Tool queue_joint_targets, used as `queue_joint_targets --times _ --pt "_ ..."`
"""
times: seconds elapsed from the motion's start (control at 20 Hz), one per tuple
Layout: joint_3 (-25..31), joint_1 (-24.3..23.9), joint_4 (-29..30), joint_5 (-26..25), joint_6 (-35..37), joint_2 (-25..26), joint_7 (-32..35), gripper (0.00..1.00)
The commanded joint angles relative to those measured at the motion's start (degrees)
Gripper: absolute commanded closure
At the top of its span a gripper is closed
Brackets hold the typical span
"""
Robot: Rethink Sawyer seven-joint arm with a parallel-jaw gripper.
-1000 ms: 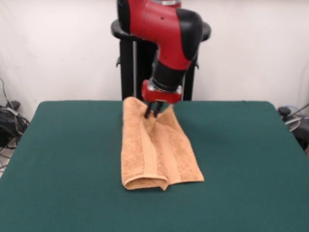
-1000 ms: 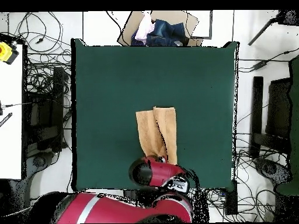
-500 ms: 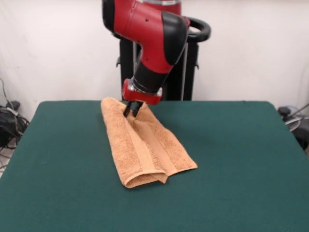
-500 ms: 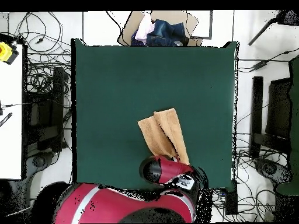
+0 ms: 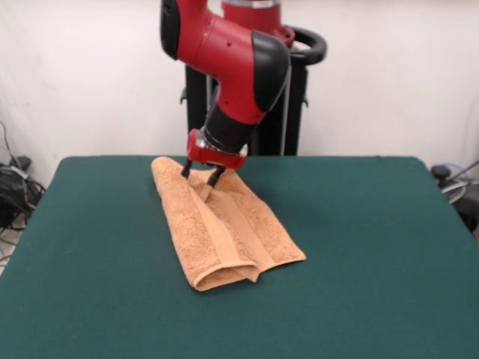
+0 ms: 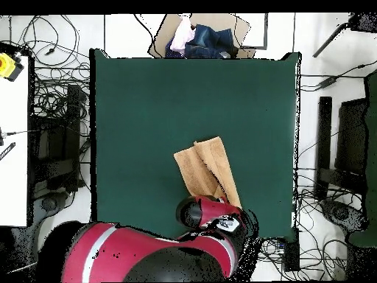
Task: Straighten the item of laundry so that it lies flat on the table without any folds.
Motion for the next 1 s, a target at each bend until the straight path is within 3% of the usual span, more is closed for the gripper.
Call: queue_joint_targets --times 0.05,0.4,0.5,0.65,0.8,1.0 --pt "2.45 0.16 -5.62 4.54 -7.55 6.26 14.80 0.00" --pt "9.99 -5.50 -2.87 2.27 -14.26 0.52 15.82 0.00" --pt "6.71 -2.27 -5.25 2.11 -3.13 -0.02 10.65 0.00" --pt "-0.52 4.00 -9.56 3.23 5.69 5.30 8.68 0.00" --pt "8.27 -3.10 -5.87 2.18 1.00 3.06 9.74 0.00" --pt "24.37 -17.33 2.12 -3.66 -3.55 -2.91 7.58 0.00"
